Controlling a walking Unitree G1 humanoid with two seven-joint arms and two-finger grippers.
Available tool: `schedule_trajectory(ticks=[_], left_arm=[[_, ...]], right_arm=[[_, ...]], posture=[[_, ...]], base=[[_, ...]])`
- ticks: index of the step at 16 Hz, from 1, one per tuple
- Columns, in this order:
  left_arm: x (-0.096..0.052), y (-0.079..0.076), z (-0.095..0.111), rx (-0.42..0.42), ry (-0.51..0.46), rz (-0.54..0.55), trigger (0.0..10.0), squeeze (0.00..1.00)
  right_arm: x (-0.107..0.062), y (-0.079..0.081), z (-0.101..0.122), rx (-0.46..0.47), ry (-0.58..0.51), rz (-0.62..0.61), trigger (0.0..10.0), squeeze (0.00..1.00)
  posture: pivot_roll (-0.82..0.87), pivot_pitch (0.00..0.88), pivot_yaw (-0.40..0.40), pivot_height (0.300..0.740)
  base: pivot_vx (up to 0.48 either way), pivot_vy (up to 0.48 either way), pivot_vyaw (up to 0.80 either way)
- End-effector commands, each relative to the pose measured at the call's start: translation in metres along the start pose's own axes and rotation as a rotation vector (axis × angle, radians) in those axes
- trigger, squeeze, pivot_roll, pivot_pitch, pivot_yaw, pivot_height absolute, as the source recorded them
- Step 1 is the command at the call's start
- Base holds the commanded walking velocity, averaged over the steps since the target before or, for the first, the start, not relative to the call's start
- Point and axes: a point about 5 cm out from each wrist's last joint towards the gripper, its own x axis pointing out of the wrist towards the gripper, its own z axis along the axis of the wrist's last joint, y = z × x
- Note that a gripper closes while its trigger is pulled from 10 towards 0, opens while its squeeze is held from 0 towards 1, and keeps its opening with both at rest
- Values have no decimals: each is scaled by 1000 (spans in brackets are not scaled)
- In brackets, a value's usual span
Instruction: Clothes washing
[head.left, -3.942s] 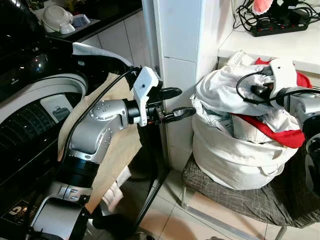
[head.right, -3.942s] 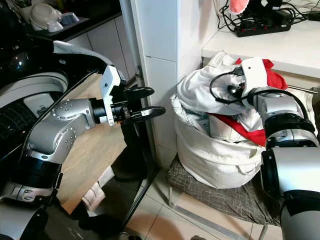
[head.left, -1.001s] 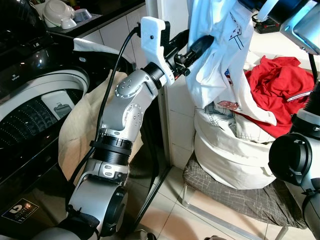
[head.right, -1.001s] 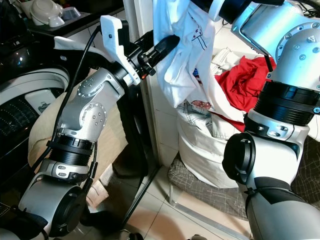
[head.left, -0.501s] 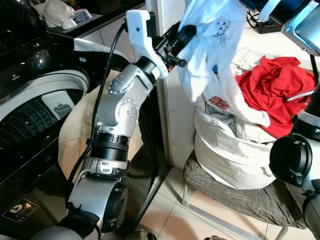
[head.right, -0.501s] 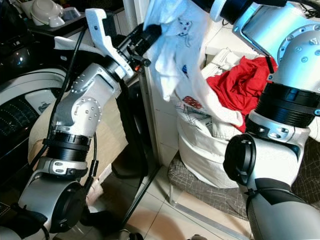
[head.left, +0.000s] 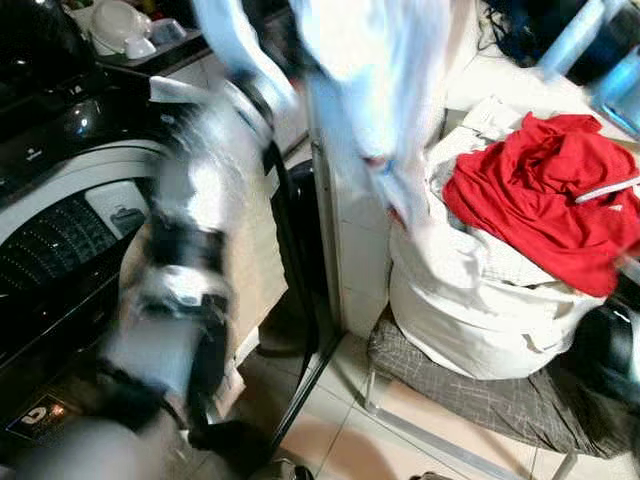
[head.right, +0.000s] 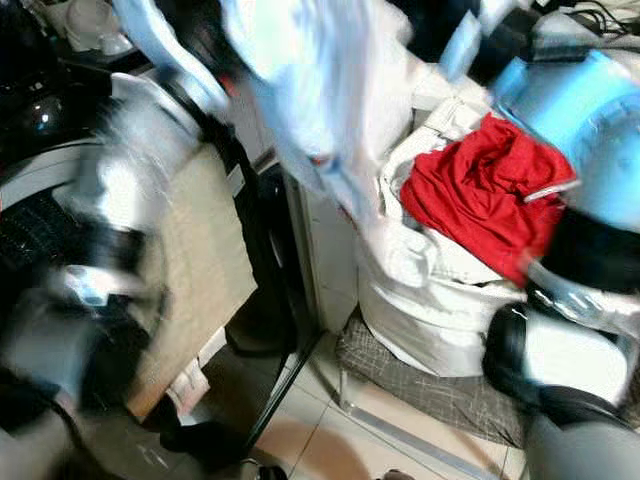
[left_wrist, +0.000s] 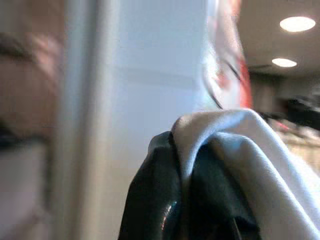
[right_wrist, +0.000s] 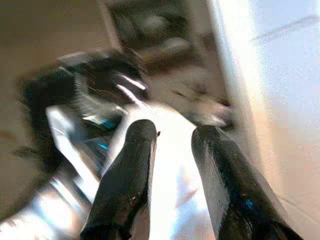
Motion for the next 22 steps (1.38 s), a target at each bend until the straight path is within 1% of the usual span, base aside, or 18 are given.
schedule_trajectory(ticks=[1, 2, 3, 4, 5, 6, 7, 8, 9, 10, 11, 12, 13, 15, 16, 17, 18, 22], left_arm=[[5, 19, 24, 184, -38, 89, 0, 0], [8, 34, 44, 332, -46, 167, 0, 0], [11, 54, 79, 577, -66, 301, 0, 0], [11, 60, 96, 705, -90, 379, 0, 0], [9, 64, 143, 1010, -195, 562, 0, 0], [8, 60, 173, 1216, -283, 654, 0, 0], [10, 58, 179, 1337, -278, 657, 0, 0], [11, 61, 175, 1361, -227, 649, 0, 0], [9, 76, 149, 1379, -53, 629, 0, 0], [1, 93, 119, 1391, 131, 618, 0, 0], [-9, 105, 94, 1308, 255, 616, 0, 0], [-38, 129, 40, 1134, 537, 664, 10000, 0], [-60, 138, 4, 1005, 701, 675, 10000, 0], [-85, 143, -30, 894, 821, 673, 10000, 0], [-102, 147, -44, 764, 842, 756, 10000, 306], [-112, 150, -52, 665, 856, 807, 10000, 1000], [-115, 150, -54, 584, 844, 831, 10000, 1000], [-112, 155, -40, 549, 826, 845, 10000, 1000]], right_arm=[[-1, 4, -17, -116, 117, -36, 10000, 82], [-4, 7, -29, -126, 157, -23, 10000, 0], [-6, 14, -39, -96, 168, 7, 10000, 0], [-6, 15, -41, -90, 161, 6, 10000, 0], [-3, 16, -42, -97, 148, -13, 10000, 0], [-1, 17, -42, -110, 127, -22, 10000, 0], [0, 19, -42, -120, 112, -12, 10000, 0], [1, 20, -42, -121, 110, -7, 10000, 0], [3, 23, -47, -120, 113, 2, 10000, 0], [5, 26, -53, -105, 121, 13, 10000, 0], [7, 28, -58, -100, 132, 18, 10000, 0], [9, 31, -68, -85, 153, 21, 10000, 0], [10, 33, -73, -79, 160, 20, 10000, 0], [11, 35, -77, -68, 163, 19, 10000, 0], [12, 38, -79, -59, 163, 24, 10000, 0], [12, 41, -80, -51, 170, 38, 10000, 0], [12, 43, -81, -42, 179, 56, 10000, 0], [-6, 70, -108, -29, 406, 352, 10000, 0]], posture=[[-160, 0, 145, 740], [-161, 0, 147, 740], [-163, 0, 154, 740], [-164, 0, 155, 740], [-168, 0, 162, 740], [-167, 0, 170, 740], [-165, 0, 172, 740], [-165, 0, 173, 740], [-164, 0, 175, 740], [-164, 0, 175, 740], [-164, 0, 176, 740], [-160, 0, 169, 740], [-159, 0, 166, 740], [-163, 0, 164, 740], [-170, 0, 167, 740], [-181, 0, 169, 740], [-183, 0, 169, 740], [-182, 0, 158, 740]], base=[[0, 0, 0], [0, 0, 0], [0, 0, 0], [0, 0, 0], [0, 0, 0], [0, 0, 0], [0, 0, 0], [0, 0, 0], [0, 0, 0], [0, 0, 0], [0, 0, 0], [0, 0, 0], [0, 0, 0], [0, 0, 0], [0, 0, 0], [0, 0, 0], [0, 0, 0], [0, 0, 0]])
